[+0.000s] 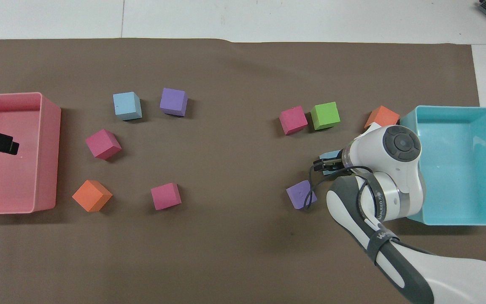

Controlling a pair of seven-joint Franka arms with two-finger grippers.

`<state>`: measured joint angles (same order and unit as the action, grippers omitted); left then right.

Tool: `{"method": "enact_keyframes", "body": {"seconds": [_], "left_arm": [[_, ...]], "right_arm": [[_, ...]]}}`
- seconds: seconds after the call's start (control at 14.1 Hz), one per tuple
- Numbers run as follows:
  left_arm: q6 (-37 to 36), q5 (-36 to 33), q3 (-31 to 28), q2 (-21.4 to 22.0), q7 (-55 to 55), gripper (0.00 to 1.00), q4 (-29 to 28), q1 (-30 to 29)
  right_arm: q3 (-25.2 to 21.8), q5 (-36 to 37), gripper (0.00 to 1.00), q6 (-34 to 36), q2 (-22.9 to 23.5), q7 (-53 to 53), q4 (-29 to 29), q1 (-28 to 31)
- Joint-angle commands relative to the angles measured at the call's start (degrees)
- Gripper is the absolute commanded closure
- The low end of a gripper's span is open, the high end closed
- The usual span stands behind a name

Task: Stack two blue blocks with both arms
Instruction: 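Close the right gripper on the light-blue cube and lift it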

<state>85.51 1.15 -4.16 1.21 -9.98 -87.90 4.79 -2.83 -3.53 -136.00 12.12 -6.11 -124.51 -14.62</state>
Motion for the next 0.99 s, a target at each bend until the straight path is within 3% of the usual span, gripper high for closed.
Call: {"method": "enact_keyframes", "body": {"seconds": [0.0,0.07,0.35,0.64,0.92], "left_arm": [[-1.31,-0.44,0.56,-0.34,-0.39,0.0,1.06,-0.75],[-1.31,-0.44,0.56,-0.42,-0.39,0.0,1.06,-0.75],[-1.31,-0.44,0.56,-0.34,-0.39,0.0,1.06,-0.75],[-1.31,-0.44,0.56,-0.34,-0.39,0.0,1.06,-0.75],[-1.31,-0.44,0.56,-0.42,-0.39,0.0,1.06,-0.75]], "right_arm": [[0.2,-1.66,0.81,-1.29,0.27,1.98,-0.47,0.74],[0.28,-1.74,1.0,-1.2,0.36,1.28,-0.47,0.74],[0.2,-1.74,1.0,-0.67,0.19,-0.74,0.23,0.47],[0.28,-1.74,1.0,1.43,-3.06,-5.3,1.98,-0.23],[0.46,-1.66,1.0,10.56,-5.52,-9.88,8.12,-1.81]]}}
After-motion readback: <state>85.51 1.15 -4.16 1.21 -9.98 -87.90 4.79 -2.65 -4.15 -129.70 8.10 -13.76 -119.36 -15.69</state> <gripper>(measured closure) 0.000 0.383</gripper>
